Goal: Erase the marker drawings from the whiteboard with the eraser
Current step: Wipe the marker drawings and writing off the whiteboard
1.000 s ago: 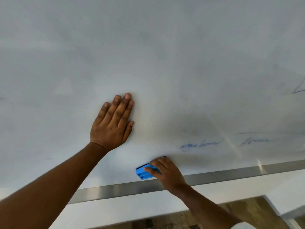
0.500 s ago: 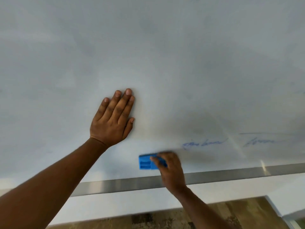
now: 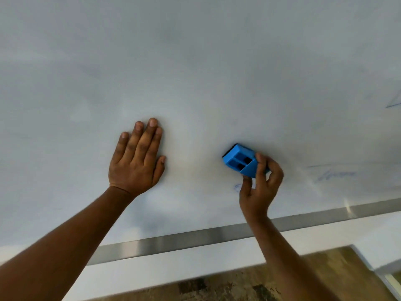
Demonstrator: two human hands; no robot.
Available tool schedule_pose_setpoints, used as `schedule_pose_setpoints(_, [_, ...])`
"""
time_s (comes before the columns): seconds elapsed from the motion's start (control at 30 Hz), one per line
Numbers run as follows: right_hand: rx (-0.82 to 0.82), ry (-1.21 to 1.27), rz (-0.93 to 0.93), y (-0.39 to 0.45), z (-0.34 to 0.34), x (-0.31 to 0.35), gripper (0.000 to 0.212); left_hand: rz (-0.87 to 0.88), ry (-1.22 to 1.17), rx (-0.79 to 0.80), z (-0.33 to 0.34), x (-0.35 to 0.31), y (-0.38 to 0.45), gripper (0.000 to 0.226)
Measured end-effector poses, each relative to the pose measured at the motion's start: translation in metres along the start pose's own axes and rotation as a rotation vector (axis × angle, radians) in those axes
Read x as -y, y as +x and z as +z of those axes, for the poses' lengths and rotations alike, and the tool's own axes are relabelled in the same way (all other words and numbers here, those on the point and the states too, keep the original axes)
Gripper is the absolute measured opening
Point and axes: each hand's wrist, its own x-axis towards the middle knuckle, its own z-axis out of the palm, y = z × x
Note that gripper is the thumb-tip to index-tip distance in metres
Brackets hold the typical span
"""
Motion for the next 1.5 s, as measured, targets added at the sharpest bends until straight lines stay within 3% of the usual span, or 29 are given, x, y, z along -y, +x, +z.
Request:
schedule_pose_setpoints(0.13, [0.351,-0.055,-0.39,-0.086,0.011,0.004,0.03,-0.013,-0.019,0.025,-0.003,0.002,0.005,0.077])
schedule_pose_setpoints(0.2, [0.511,-0.109,-0.58,-0.101,0.006,-0.005,0.035,-0.018,-0.075,0.048,-0.01,0.001,0.009,0.077])
schedule_pose_setpoints(0.27, [0.529,-0.106,-0.576,-0.091,0.002,-0.012,0.04,-0.052,-0.158,0.104,-0.016,-0.001,0.012,0.079])
schedule_pose_setpoints(0.4, [0.387,-0.054,-0.171,-0.04,-0.027,-0.04,0.064,-0.12,-0.296,0.223,-0.028,-0.014,0.019,0.089])
schedule_pose_setpoints(0.53, [0.101,0.005,0.273,-0.008,-0.047,-0.078,0.055,-0.028,-0.309,0.272,-0.024,-0.026,0.036,0.097])
schedule_pose_setpoints(0.67, [-0.194,0.065,0.977,0.009,-0.045,-0.099,0.064,0.038,-0.278,0.228,-0.013,-0.036,0.048,0.091])
schedule_pose_setpoints(0.7, [-0.213,0.057,1.017,0.006,-0.039,-0.091,0.065,0.041,-0.26,0.211,-0.011,-0.038,0.047,0.089])
schedule_pose_setpoints(0.8, [-0.168,0.135,0.785,-0.031,-0.011,-0.019,0.065,0.059,-0.147,0.115,-0.001,-0.041,0.044,0.081])
schedule_pose_setpoints(0.9, [0.11,0.266,0.643,-0.083,0.012,0.061,0.059,0.061,-0.06,0.076,0.004,-0.038,0.045,0.077])
schedule_pose_setpoints(0.97, [0.223,0.306,0.573,-0.095,0.005,0.061,0.057,0.073,-0.069,0.076,0.005,-0.038,0.042,0.077])
schedule_pose_setpoints(1.2, [-0.048,0.069,0.71,-0.008,-0.061,-0.088,0.068,0.068,-0.025,0.049,0.002,-0.042,0.043,0.077])
schedule_pose_setpoints(1.33, [-0.047,0.066,0.679,-0.032,-0.034,-0.045,0.065,0.07,-0.007,0.041,0.003,-0.042,0.044,0.077])
schedule_pose_setpoints(1.4, [0.056,0.085,0.587,-0.074,-0.005,0.017,0.06,0.073,-0.017,0.044,0.002,-0.043,0.044,0.077])
schedule_pose_setpoints(1.5, [0.403,0.152,0.471,-0.125,0.014,0.096,0.07,0.083,-0.076,0.058,-0.001,-0.04,0.046,0.076])
